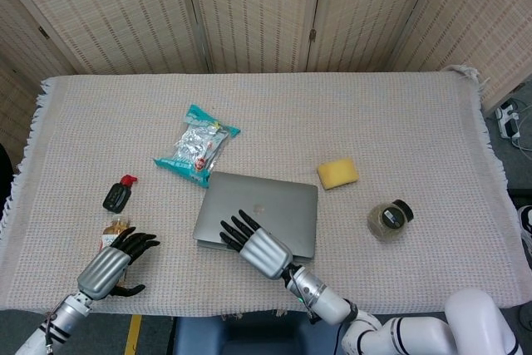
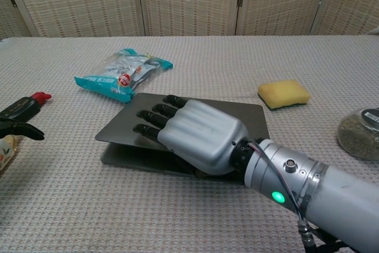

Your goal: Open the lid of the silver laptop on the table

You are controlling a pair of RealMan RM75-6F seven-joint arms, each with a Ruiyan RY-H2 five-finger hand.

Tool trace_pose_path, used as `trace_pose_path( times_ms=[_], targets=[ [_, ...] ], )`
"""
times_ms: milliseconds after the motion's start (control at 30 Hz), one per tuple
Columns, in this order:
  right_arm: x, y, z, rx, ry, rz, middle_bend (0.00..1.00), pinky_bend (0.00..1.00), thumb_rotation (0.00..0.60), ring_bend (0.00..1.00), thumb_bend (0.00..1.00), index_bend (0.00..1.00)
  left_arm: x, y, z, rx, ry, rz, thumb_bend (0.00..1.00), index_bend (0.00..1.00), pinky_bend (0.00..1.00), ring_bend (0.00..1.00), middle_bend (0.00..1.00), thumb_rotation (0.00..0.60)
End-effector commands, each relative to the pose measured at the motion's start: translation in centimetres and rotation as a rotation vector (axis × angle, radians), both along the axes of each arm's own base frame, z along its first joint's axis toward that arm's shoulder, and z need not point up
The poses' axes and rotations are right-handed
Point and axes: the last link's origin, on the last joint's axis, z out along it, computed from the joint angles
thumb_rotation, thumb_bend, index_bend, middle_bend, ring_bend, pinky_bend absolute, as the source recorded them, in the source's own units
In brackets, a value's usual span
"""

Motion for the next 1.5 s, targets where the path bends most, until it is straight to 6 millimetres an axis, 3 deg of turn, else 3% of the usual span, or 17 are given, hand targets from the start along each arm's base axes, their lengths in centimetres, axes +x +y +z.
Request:
trace_pose_path(
  times_ms=[33,367,800,1133,1500],
  targets=[
    [0.1,-0.1,0.1,-0.009,0.000,0.003,0.00,0.00,0.600,0.00,0.64,0.00,1.0,0.2,-1.1,-0.070,0.006,-0.046,0.42,0.19,0.00,0.14,0.17,0.600],
    [0.3,-0.4,0.2,-0.032,0.000,-0.001,0.00,0.00,0.600,0.00,0.64,0.00,4.4,2.4,-4.4,-0.202,0.047,-0.124,0.47,0.07,0.00,0.04,0.09,0.600],
    [0.7,-0.8,0.3,-0.046,-0.007,-0.001,0.00,0.00,0.600,0.00,0.64,0.00,7.5,4.7,-7.2,-0.223,0.042,-0.143,0.47,0.05,0.00,0.01,0.07,0.600],
    [0.7,-1.0,0.1,-0.053,-0.004,-0.007,0.00,0.00,0.600,0.00,0.64,0.00,8.5,5.5,-8.7,-0.236,0.083,-0.148,0.47,0.04,0.00,0.00,0.06,0.600],
    [0.4,-1.2,-0.1,-0.052,0.001,-0.017,0.00,0.00,0.600,0.00,0.64,0.00,8.7,5.4,-9.0,-0.230,0.110,-0.147,0.47,0.05,0.00,0.00,0.06,0.600]
  ],
)
